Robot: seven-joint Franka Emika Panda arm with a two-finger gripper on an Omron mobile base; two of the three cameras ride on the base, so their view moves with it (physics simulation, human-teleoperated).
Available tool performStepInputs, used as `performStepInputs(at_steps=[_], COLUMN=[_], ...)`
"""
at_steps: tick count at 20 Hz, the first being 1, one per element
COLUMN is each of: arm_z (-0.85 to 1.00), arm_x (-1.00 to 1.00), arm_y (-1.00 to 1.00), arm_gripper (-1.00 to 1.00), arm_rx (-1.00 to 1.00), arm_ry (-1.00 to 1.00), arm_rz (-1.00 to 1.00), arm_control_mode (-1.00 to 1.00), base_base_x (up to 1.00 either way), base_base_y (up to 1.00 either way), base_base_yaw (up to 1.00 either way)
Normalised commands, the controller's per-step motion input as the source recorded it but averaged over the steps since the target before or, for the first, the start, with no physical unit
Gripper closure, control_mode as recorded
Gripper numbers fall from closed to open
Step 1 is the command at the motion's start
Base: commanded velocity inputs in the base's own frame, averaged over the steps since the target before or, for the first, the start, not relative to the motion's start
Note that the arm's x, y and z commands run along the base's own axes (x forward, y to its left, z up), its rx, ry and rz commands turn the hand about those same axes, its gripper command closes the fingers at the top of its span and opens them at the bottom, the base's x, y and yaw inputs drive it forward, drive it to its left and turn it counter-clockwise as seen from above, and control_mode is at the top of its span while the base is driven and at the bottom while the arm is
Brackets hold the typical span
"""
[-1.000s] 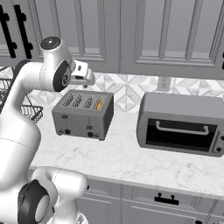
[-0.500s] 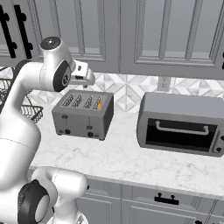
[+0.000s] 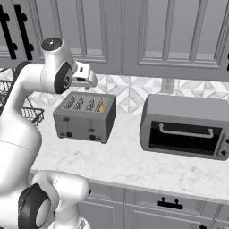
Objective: Start the toaster. Once the lever pops up, take the bread to the plate on the dining counter.
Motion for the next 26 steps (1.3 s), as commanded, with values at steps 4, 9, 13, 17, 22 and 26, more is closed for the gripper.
performStepInputs(at_steps=[4, 9, 13, 17, 22, 26], arm_z=[0.0, 0.0, 0.0, 0.0, 0.0, 0.0], arm_x=[0.0, 0.0, 0.0, 0.0, 0.0, 0.0], arm_y=[0.0, 0.0, 0.0, 0.0, 0.0, 0.0], arm_gripper=[-1.0, -1.0, -1.0, -1.0, -1.0, -1.0], arm_rx=[0.0, 0.0, 0.0, 0.0, 0.0, 0.0], arm_ry=[0.0, 0.0, 0.0, 0.0, 0.0, 0.0], arm_rz=[0.0, 0.0, 0.0, 0.0, 0.0, 0.0], arm_control_mode=[-1.0, -1.0, -1.0, -1.0, -1.0, -1.0], base_base_x=[0.0, 0.0, 0.0, 0.0, 0.0, 0.0], base_base_y=[0.0, 0.0, 0.0, 0.0, 0.0, 0.0], base_base_yaw=[0.0, 0.0, 0.0, 0.0, 0.0, 0.0])
